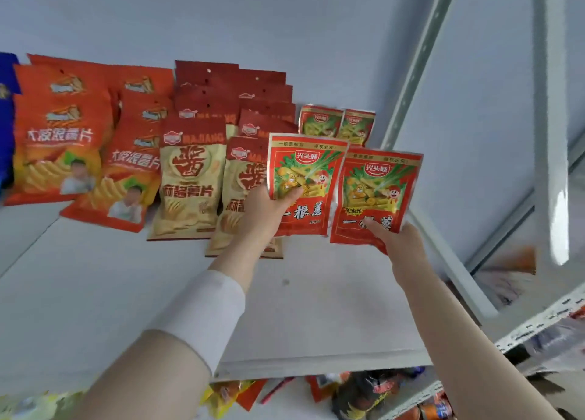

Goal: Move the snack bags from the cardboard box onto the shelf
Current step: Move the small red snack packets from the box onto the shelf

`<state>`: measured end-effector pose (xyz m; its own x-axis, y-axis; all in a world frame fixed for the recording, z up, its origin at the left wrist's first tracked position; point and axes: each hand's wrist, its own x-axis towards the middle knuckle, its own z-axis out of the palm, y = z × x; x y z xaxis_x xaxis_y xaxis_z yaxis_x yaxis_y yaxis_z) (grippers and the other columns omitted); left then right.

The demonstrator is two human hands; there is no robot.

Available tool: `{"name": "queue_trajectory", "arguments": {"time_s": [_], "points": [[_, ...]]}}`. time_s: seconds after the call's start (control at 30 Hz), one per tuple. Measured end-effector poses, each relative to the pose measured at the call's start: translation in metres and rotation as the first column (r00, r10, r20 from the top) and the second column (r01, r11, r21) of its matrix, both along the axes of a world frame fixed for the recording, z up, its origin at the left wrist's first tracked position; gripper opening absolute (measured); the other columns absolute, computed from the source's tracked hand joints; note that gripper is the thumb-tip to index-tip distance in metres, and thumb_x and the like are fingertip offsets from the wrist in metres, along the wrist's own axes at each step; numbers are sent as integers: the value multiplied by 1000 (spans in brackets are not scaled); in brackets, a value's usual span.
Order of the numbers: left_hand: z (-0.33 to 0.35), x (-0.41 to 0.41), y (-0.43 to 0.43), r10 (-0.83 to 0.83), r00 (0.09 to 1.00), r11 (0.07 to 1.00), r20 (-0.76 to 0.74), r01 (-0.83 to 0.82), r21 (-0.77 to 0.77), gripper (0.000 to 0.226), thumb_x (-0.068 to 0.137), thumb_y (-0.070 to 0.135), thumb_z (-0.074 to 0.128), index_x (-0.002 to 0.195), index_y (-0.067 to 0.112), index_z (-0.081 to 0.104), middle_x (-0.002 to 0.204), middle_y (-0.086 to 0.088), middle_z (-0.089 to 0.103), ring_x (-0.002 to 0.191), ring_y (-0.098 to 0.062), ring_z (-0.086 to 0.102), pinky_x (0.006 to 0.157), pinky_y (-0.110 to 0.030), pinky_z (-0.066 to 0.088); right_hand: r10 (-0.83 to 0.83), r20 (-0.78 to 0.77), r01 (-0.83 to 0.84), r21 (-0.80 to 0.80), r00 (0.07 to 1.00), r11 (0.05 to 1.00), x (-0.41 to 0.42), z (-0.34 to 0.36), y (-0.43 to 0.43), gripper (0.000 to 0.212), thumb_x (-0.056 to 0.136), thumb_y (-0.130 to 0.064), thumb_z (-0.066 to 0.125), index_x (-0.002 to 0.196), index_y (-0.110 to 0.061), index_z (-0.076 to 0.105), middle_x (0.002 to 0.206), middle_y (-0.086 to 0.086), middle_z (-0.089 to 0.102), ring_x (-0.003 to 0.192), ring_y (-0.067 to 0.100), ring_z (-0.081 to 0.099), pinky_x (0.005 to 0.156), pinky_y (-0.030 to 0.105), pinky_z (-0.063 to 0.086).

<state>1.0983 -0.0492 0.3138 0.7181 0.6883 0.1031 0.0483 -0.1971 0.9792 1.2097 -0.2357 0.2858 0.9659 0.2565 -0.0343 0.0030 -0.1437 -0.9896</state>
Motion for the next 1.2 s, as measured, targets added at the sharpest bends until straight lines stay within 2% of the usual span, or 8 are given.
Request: {"name": "queue_trajectory", "arguments": {"time_s": [0.23,0.47,0.57,0.7,0.8,0.9,1.03,1.2], "points": [[6,123,46,17,1000,999,-5,-17,-44,29,82,32,70,104,15,62,104,-3,70,89,-19,68,81,-38,56,-101,-39,100,-27,994,995,108,-9,51,21,71,-27,79,72,-29,59,70,-7,67,71,13,66,64,27,52],[-2,217,72,119,993,992,-20,-118,52,26,86,27,66,105,9,63,108,-9,68,98,-26,65,84,-37,52,-113,-74,112,-7,991,994,192,-26,90,20,72,-28,78,75,-29,59,72,-11,66,69,7,65,58,22,47],[-5,242,77,143,989,988,-45,-140,64,30,88,26,63,111,6,62,112,-11,66,101,-27,63,79,-31,48,-85,-92,86,2,992,996,212,-33,102,21,72,-28,78,76,-30,58,71,-14,66,65,3,65,53,19,45],[-10,267,84,178,981,983,-79,-173,68,33,88,27,63,113,6,60,114,-11,66,103,-28,62,82,-32,47,-36,-68,37,14,997,999,233,-36,113,21,74,-26,77,76,-32,57,60,-22,64,54,-7,63,42,8,43],[-13,282,86,204,972,978,-117,-198,65,35,88,28,63,116,6,59,115,-12,64,105,-29,61,89,-39,50,2,-22,-2,-24,1000,1000,247,-38,119,20,76,-28,75,87,-29,58,74,-20,65,62,-1,66,49,9,45],[-18,293,85,240,960,971,-145,-236,50,36,88,25,63,117,6,55,117,-11,63,107,-29,61,90,-43,50,8,22,-7,-67,1000,998,256,-42,125,35,76,-33,75,103,-28,53,85,-16,62,77,1,62,59,15,45],[-24,299,85,350,924,937,-152,-342,74,41,86,24,66,117,6,46,120,-12,58,110,-29,58,90,-43,50,-77,61,85,-124,995,989,260,-46,131,50,74,-32,76,112,-20,46,97,-8,56,83,10,58,62,17,44],[-28,301,79,469,873,881,-133,-454,129,49,81,23,71,118,5,44,121,-12,54,112,-29,54,90,-40,46,-150,88,160,-123,985,980,259,-49,135,62,74,-29,77,121,-16,37,103,-7,50,89,9,53,63,15,44]]}}
